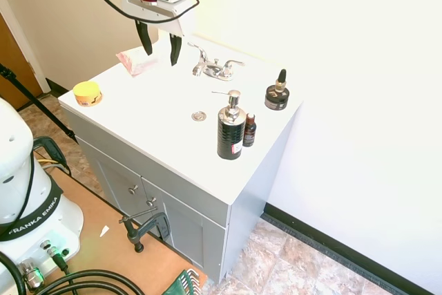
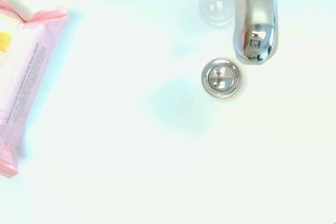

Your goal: Turn on the hot water

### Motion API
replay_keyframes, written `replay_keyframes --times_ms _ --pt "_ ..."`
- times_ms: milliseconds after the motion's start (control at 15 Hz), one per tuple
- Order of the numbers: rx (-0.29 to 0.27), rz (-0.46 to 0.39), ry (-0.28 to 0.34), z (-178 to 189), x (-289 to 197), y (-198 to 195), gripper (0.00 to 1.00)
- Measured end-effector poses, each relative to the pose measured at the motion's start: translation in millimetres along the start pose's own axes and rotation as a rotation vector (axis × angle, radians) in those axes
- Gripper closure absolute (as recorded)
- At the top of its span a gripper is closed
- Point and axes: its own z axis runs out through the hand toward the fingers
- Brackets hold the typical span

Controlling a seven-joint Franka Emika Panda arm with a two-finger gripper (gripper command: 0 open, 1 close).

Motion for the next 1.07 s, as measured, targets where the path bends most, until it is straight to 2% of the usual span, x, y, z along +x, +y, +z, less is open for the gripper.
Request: replay_keyframes --times_ms 200,400,600,800,1067 --pt "-0.004 0.025 0.022 1 -1 -4 0.0" --pt "0.009 0.158 0.132 5 -1 -39 0.0" --pt "0.062 0.262 0.233 11 10 -86 0.0" --pt "0.078 0.292 0.307 26 20 -119 0.0" --pt "0.103 0.308 0.361 33 35 -154 0.0"
